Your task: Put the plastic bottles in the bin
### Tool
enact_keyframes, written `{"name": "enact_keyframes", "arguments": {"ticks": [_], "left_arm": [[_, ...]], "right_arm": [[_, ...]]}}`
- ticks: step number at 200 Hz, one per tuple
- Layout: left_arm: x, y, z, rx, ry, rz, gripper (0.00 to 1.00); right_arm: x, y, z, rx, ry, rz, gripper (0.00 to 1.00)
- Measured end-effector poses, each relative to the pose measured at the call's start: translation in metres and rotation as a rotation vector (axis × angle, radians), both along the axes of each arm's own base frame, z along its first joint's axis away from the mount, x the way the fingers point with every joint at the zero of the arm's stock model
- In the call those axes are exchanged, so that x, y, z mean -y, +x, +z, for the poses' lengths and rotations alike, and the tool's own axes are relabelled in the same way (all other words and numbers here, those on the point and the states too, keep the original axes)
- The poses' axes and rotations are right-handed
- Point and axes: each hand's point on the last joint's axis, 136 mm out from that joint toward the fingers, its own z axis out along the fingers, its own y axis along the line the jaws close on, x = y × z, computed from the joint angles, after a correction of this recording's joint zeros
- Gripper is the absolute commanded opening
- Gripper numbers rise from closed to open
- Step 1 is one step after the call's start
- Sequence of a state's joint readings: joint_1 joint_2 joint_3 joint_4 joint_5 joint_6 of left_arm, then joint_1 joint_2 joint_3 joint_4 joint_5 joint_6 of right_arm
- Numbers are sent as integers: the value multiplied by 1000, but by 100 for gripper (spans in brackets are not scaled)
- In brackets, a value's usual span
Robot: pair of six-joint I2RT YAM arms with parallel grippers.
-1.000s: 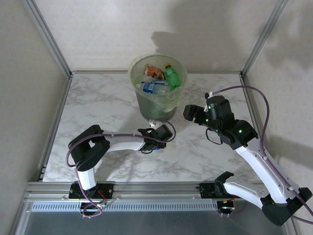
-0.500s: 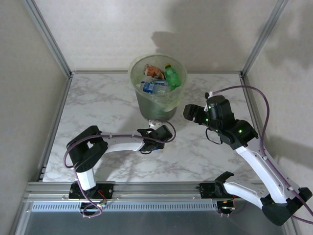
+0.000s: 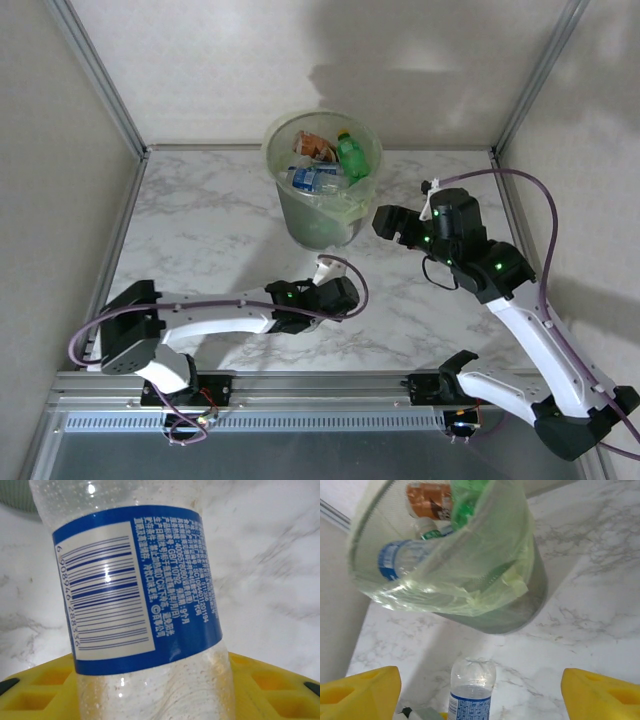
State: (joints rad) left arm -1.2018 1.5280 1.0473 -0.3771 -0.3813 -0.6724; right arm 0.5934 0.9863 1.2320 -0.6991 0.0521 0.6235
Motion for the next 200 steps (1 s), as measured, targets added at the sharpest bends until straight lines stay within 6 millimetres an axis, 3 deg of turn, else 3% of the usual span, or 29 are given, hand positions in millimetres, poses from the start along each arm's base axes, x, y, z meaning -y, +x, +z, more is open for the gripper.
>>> {"name": "enact_keyframes", "arguments": {"ticks": [69,100,144,200], "left_arm": [[9,3,98,136,-310,-20,57],[8,-3,131,170,-453,-65,59],[9,-3,145,152,-573,-126,57],[13,-13,157,139,-660,-203,58]], "right_arm": [[-40,-8,3,-56,108,186,93],[-54,-11,10,-51,163,253,95],[-69,-16,18,-42,218,336,95],[-78,-15,12,-59,246,359,93]]}}
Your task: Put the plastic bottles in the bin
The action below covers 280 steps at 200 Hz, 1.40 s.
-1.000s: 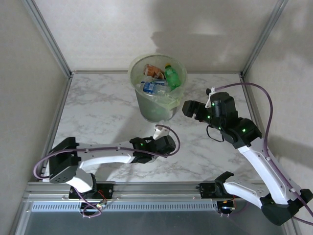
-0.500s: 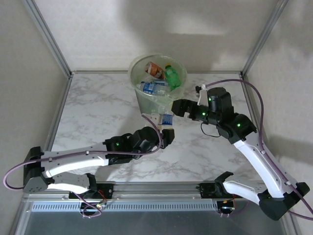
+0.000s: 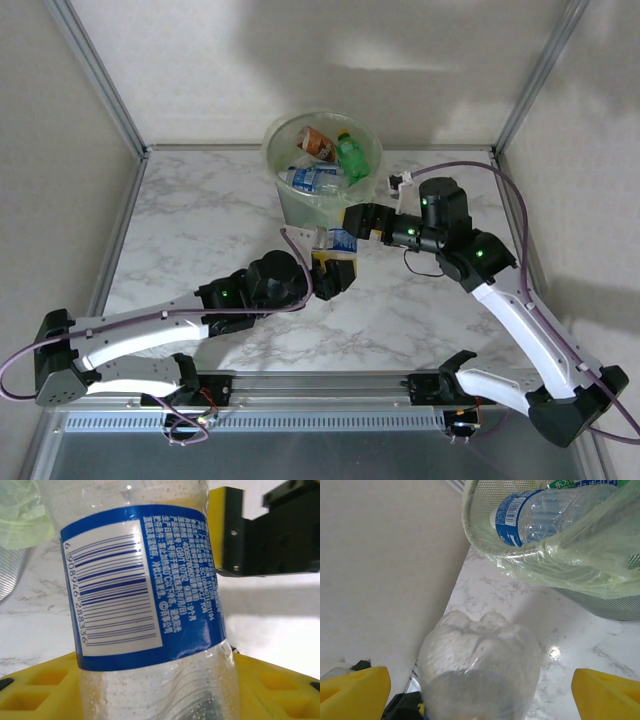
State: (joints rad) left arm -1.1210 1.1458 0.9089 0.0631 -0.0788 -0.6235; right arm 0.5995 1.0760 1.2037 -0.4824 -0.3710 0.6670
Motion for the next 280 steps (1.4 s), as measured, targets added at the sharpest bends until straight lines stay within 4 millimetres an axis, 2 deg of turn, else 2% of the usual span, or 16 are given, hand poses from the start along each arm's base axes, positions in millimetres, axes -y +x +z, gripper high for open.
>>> {"name": "enact_keyframes", "arguments": {"ticks": [27,92,158,194,208,220,232,240,280], "left_arm": [[-2,-2,8,9,-32,-13,58],[-3,0,7,11,-41,-15,58],[-5,3,10,16,-52,-7,58],[-6,4,10,14,-56,-2,62],[-6,5,11,17,-61,-1,65],[-6,5,13,18,-69,2,71],[-6,6,13,18,-70,4,85],[-6,6,13,13,-73,6,99],[-11,11,11,8,-68,30,99]], "right_arm": [[-5,5,-4,-5,-2,2,91],[-17,4,-6,-14,10,41,87],[-26,4,-6,-18,24,64,73],[-27,4,-4,-17,28,63,66],[-27,4,-2,-14,30,63,65],[-27,4,-1,-11,32,63,64],[-27,4,3,-6,35,63,63],[-27,5,6,0,38,62,63],[-26,20,34,62,18,19,63]]}}
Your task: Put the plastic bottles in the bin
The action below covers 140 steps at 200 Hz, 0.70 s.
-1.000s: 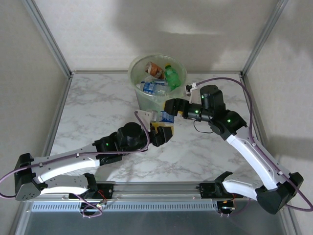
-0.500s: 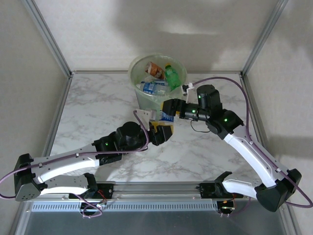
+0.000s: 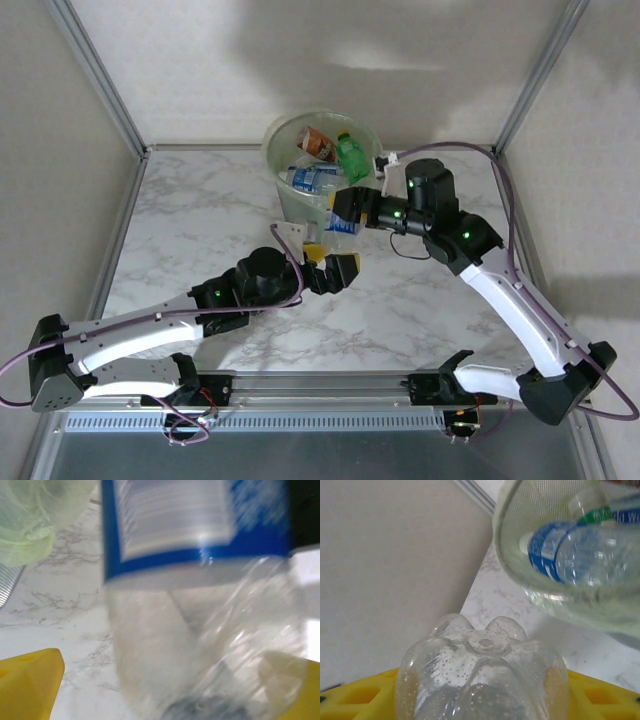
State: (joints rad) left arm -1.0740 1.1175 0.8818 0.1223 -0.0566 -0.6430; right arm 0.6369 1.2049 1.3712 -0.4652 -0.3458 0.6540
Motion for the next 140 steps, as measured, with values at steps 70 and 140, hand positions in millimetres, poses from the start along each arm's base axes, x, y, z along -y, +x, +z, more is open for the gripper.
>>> {"name": "enact_keyframes", "arguments": {"ticks": [70,140], "left_arm": [[-120,70,53,6,-65,392,99],[-189,102,35,-98,-109,609,96]], "right_arm": [[15,97,74,190,-92,-207,61],[15,183,38,199,-352,-330,58]]}}
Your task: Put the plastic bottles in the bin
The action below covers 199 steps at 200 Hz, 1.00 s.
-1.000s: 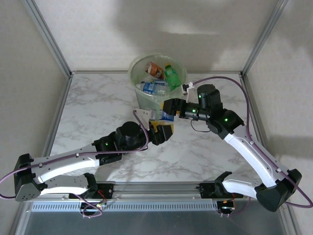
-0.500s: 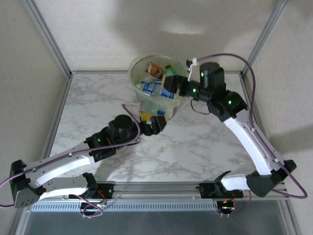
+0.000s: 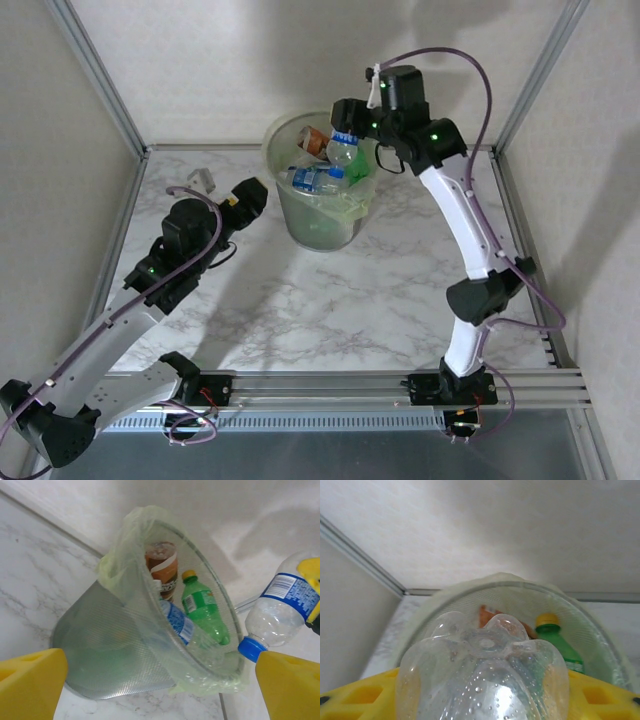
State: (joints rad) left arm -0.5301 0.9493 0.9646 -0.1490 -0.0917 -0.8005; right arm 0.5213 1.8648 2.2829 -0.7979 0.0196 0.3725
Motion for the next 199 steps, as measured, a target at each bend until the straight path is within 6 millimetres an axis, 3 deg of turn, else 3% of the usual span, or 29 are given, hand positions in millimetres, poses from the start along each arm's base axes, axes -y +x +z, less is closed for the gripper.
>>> {"name": "enact_keyframes", "arguments": {"ticks": [19,38,79,118,145,181,191,199], "left_arm": [[1,2,-7,-23,-5,-4,95],[1,3,-9,-31,-6,-7,94],[-1,5,-11,-34,-7,-4,93],[-1,5,-18,-51,-18,-2,93],[-1,5,-27,-67,-20,-3,92],[-3,5,-37,-85,-20,5,92],[-4,4,-38,-87,-22,7,92],[-5,3,-39,-87,-23,8,92]], "right_arm": [[3,9,-22,-31,-66,-26,59],[5,14,-31,-38,-99,-39,59],[3,21,-22,-24,-43,-49,58],[7,37,-7,-37,149,-94,58],[0,48,-2,-66,302,-91,58],[-20,58,-15,-136,441,-78,58],[-24,59,-22,-161,463,-82,62],[-27,60,-27,-179,481,-87,73]]}}
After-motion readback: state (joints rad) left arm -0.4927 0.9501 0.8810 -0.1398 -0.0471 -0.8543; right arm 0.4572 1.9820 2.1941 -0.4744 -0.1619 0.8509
